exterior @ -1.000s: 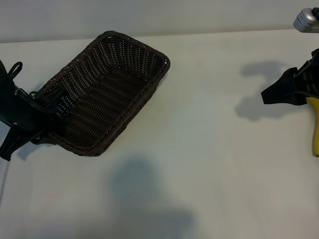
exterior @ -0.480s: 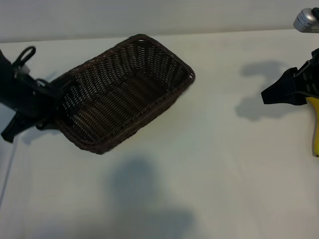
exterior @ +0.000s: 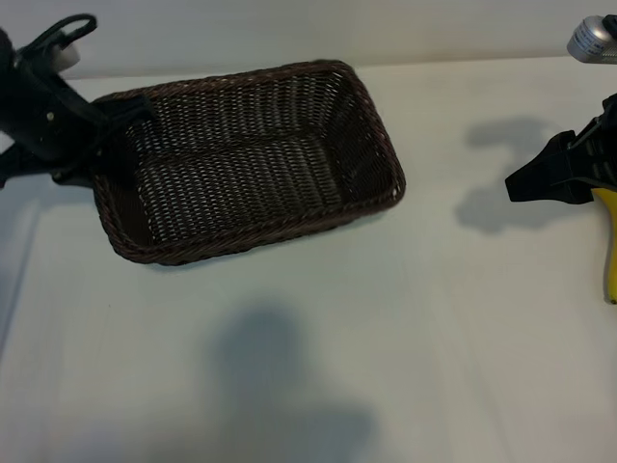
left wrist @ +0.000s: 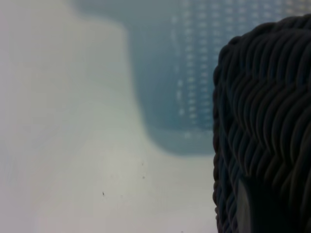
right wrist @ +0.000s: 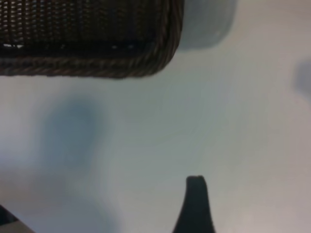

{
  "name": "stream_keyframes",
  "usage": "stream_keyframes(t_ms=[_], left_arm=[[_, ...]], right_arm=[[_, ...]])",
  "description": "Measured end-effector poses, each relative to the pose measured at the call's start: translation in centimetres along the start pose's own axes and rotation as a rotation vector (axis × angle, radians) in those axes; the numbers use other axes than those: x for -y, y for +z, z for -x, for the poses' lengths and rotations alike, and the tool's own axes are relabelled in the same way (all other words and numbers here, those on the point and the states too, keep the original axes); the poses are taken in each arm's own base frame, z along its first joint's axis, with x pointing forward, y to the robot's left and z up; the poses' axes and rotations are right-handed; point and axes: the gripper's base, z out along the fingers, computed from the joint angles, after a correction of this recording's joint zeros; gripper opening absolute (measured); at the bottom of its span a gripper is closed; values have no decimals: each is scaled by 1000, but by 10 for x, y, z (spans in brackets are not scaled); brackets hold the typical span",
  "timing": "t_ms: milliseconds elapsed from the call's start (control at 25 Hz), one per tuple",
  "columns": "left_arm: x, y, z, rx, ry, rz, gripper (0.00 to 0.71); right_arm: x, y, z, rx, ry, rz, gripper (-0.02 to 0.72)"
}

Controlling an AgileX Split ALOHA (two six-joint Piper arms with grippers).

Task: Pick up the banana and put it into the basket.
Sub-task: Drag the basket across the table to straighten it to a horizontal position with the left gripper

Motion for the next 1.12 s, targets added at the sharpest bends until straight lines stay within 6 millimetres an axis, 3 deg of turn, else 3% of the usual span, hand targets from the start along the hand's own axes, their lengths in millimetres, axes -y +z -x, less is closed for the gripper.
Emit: stream_keyframes(t_ms=[320,680,1120], left_arm=[[10,11,18,-86,184,-53,157],[13,40,23,-161,200,-107,157],[43,77,19,-148,235,-115,157]], right_arm=[[0,0,0,0,0,0,586],[0,0,0,0,0,0,586],[0,0,0,0,0,0,586]])
